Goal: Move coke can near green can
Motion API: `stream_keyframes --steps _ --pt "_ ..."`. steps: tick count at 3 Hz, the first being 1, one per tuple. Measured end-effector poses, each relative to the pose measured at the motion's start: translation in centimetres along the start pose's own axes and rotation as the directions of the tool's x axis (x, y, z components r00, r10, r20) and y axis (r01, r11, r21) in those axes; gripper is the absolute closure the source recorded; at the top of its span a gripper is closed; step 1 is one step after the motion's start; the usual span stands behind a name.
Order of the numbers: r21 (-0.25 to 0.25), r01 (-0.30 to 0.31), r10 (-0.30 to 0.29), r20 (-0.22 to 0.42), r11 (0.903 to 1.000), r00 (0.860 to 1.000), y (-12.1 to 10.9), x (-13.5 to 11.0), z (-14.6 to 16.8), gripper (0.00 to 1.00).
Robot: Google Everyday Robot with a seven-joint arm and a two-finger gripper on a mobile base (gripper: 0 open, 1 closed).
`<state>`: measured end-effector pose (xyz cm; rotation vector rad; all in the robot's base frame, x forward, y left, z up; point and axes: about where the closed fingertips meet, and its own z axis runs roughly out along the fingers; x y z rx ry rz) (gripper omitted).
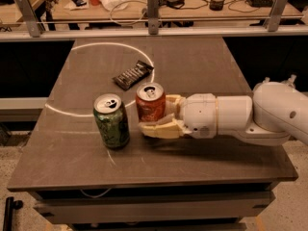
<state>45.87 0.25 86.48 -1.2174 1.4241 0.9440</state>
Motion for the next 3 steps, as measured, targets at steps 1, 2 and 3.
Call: stream_keyframes --steps 1,2,3 --pt "-0.031 -0.047 0.047 0.002 0.9984 0.999 0.61 0.53 0.72 1.0" --pt "-0.075 -0.111 0.111 0.006 0.9911 0.994 1.49 0.91 1.43 1.0" --pt "-0.076 -0.106 0.107 0.005 0.9915 0.994 1.55 0.78 1.55 0.82"
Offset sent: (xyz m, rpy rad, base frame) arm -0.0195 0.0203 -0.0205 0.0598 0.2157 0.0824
